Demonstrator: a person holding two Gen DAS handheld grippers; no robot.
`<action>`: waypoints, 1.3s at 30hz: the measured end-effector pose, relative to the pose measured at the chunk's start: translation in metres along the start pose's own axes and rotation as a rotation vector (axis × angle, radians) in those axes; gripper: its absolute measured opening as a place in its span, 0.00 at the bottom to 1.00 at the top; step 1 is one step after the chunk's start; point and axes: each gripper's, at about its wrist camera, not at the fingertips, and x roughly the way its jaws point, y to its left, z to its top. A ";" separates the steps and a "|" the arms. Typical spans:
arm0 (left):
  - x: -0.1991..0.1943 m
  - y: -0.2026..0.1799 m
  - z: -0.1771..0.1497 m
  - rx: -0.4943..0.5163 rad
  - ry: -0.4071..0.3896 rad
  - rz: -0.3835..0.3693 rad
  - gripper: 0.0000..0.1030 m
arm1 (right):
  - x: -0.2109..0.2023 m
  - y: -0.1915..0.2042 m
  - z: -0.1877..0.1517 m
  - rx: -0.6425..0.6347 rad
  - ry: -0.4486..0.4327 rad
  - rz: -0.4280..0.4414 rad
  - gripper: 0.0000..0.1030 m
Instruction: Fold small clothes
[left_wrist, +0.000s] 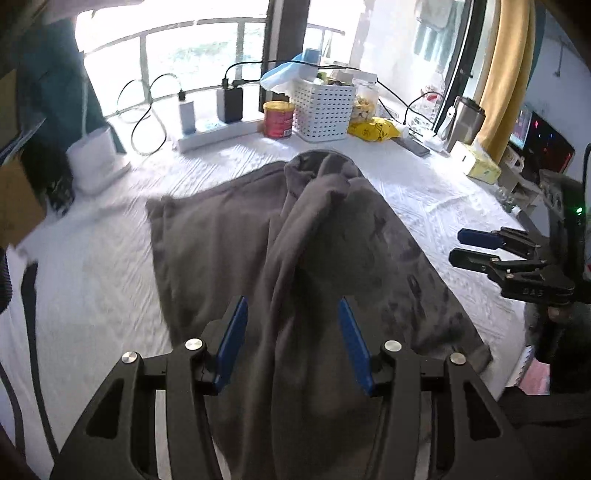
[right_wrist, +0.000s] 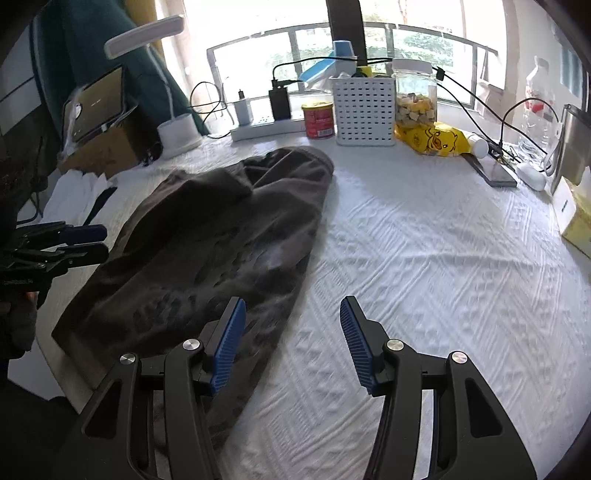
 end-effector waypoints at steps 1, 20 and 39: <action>0.003 -0.001 0.005 0.010 -0.009 0.013 0.50 | 0.002 -0.003 0.002 0.005 0.000 0.001 0.55; 0.097 -0.031 0.069 0.305 0.052 0.057 0.46 | 0.034 -0.040 0.027 0.081 0.023 0.002 0.55; 0.061 0.095 0.053 -0.159 -0.111 0.047 0.03 | 0.104 -0.074 0.102 0.265 -0.013 0.124 0.55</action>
